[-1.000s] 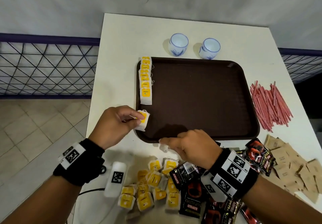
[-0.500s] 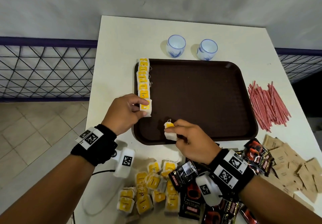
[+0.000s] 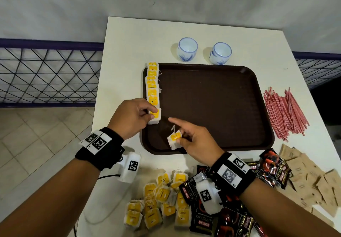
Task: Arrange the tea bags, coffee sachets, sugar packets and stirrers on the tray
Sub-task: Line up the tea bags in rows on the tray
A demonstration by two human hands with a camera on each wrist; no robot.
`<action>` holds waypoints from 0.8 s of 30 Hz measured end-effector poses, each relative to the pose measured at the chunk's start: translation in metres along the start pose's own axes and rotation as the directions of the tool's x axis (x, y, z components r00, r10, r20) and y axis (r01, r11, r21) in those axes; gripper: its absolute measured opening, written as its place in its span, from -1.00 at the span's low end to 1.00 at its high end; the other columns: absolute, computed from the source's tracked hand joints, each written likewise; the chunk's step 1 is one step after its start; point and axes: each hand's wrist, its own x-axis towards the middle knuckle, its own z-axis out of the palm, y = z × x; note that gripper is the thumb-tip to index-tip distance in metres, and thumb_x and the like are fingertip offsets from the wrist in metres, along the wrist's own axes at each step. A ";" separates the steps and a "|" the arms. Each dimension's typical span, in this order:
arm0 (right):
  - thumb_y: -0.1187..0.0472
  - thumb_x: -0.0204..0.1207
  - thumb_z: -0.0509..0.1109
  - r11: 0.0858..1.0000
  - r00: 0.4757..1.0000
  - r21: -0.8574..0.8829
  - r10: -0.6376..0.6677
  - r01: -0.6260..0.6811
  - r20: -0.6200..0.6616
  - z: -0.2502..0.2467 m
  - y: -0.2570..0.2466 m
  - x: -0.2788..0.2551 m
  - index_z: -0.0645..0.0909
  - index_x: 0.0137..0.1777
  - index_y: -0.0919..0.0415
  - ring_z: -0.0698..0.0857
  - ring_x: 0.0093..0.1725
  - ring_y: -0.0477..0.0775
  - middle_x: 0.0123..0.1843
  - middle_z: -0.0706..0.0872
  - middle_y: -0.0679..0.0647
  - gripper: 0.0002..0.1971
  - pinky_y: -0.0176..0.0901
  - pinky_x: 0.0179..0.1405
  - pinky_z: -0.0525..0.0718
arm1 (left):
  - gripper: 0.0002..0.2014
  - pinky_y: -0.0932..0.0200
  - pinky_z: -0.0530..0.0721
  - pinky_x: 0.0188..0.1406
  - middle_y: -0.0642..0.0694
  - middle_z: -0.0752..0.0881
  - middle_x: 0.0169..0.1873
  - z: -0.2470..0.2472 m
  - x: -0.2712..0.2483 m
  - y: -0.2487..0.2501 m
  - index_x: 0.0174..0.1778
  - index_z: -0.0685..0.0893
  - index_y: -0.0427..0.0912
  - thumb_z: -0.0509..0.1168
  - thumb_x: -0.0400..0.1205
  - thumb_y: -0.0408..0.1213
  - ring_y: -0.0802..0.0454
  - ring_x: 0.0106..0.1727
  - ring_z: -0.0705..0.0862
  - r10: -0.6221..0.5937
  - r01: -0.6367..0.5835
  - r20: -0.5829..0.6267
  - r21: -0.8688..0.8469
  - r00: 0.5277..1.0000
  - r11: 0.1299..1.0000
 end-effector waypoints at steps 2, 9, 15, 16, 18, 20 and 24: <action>0.45 0.50 0.45 0.999 0.999 0.019 0.042 -0.042 -0.004 0.002 0.001 0.004 0.65 0.38 -0.13 0.69 -0.19 0.05 -0.17 0.72 -0.02 -0.45 -0.09 0.01 0.72 | -0.86 0.56 0.54 -0.07 0.07 0.79 -0.05 0.000 0.001 -0.001 -0.05 0.87 -0.10 0.52 0.55 -0.42 0.31 -0.15 0.73 0.001 -0.001 0.003 -0.015 1.000 1.000; 0.22 0.55 0.47 0.995 0.994 0.002 0.104 -0.104 -0.017 0.011 -0.003 0.023 0.78 -0.18 0.02 0.73 -0.36 0.05 -0.30 0.81 0.05 -0.88 0.05 -0.25 0.72 | -0.82 0.64 0.46 -0.03 0.00 0.80 -0.09 0.003 0.009 -0.004 -0.06 0.88 -0.14 0.52 0.52 -0.48 0.33 -0.14 0.66 0.044 -0.045 -0.076 -0.010 0.996 0.999; 0.25 0.53 0.50 0.992 0.992 0.029 0.124 -0.124 0.015 0.016 -0.006 0.052 0.78 -0.20 -0.03 0.77 -0.25 0.05 -0.20 0.84 0.06 -0.85 0.07 -0.09 0.76 | -0.82 0.30 0.63 0.06 -0.06 0.75 -0.01 0.004 0.014 -0.007 -0.03 0.86 -0.20 0.53 0.50 -0.50 0.08 -0.09 0.64 0.066 -0.060 -0.123 0.053 0.990 0.997; 0.27 0.51 0.52 0.991 0.991 0.040 0.129 -0.130 0.019 0.016 -0.006 0.057 0.77 -0.21 -0.05 0.77 -0.23 0.04 -0.21 0.84 0.05 -0.83 0.06 -0.06 0.75 | -0.82 0.33 0.61 0.06 -0.07 0.73 0.01 0.005 0.015 -0.008 -0.03 0.86 -0.20 0.53 0.50 -0.50 0.09 -0.07 0.63 0.058 -0.051 -0.121 0.061 0.991 0.997; 0.31 0.48 0.55 0.986 0.988 0.074 0.151 -0.152 0.025 0.016 -0.007 0.066 0.74 -0.22 -0.03 0.70 -0.33 -0.05 -0.29 0.80 0.04 -0.81 0.00 -0.15 0.72 | -0.81 0.47 0.52 0.02 -0.07 0.66 0.04 0.005 0.015 -0.008 -0.02 0.85 -0.20 0.54 0.49 -0.49 0.11 -0.06 0.60 0.037 -0.029 -0.127 0.063 0.991 0.998; 0.38 0.48 0.55 0.975 0.983 0.122 0.180 -0.183 0.042 0.017 -0.011 0.073 0.74 -0.18 0.15 0.65 -0.42 -0.06 -0.33 0.76 0.16 -0.88 -0.07 -0.23 0.67 | -0.81 0.44 0.53 -0.02 -0.06 0.63 0.04 0.004 0.014 -0.007 0.00 0.84 -0.17 0.55 0.49 -0.43 0.10 -0.09 0.60 0.028 -0.019 -0.151 0.060 0.988 0.998; 0.47 0.51 0.50 0.954 0.973 0.197 0.218 -0.228 0.068 0.016 -0.022 0.084 0.69 -0.06 0.42 0.66 -0.52 -0.11 -0.39 0.74 0.19 -0.94 -0.35 -0.46 0.57 | -0.88 0.60 0.45 -0.11 0.00 0.63 0.00 -0.005 0.004 -0.005 -0.02 0.83 -0.08 0.52 0.55 -0.29 0.13 -0.20 0.64 0.000 0.018 -0.218 0.081 0.976 0.997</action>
